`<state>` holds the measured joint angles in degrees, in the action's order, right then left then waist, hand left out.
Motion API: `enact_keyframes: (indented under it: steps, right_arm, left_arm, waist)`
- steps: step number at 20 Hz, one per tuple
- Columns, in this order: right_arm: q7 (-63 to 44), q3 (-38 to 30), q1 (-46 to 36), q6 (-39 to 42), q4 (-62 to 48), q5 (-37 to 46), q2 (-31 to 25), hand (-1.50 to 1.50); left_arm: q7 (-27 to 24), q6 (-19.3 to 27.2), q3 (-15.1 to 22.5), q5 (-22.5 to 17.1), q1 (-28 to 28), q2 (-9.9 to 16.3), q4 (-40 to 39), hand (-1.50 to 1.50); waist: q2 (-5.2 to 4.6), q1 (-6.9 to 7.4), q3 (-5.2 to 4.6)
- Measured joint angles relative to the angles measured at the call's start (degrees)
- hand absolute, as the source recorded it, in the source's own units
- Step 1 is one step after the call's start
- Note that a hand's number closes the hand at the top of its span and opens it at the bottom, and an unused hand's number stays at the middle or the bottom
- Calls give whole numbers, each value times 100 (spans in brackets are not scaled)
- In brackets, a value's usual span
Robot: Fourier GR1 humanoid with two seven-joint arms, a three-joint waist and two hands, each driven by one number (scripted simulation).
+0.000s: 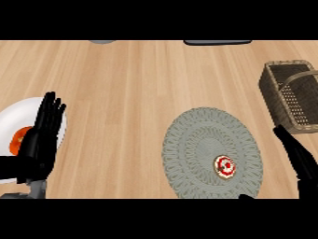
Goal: Pick the cupcake from the placemat and place it in the basket
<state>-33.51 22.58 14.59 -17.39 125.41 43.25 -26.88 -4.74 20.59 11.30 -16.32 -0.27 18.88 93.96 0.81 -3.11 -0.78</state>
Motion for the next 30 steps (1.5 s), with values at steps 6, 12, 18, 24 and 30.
enact_keyframes:
  steps: [6, 12, 18, 24, 30]
  right_arm:
    - [-1592, 138, -28, 1736, 789, 175, -648, -150]
    - [-2655, 515, -790, 2912, 869, 90, -319, -150]
    - [-3123, 579, -1441, 3488, 840, 12, 125, -150]
    - [-3251, 459, -1726, 3912, 711, -61, 541, -150]
    - [-3172, 402, -1581, 4117, 680, -100, 890, -150]
  left_arm:
    - [44, 9, 167, 77, 5, -85, 109, 0]
    - [162, -23, 244, 116, -107, -130, 134, 0]
    - [184, -92, 155, 114, -186, -136, 51, 0]
    - [177, -164, 92, 127, -213, -179, 24, 0]
    - [194, -240, 0, 147, -193, -247, 25, 0]
  waist:
    - [-41, 159, 12]
    - [-74, 306, 34]
    - [-78, 329, 47]
    - [-78, 326, 58]
    - [-74, 305, 69]
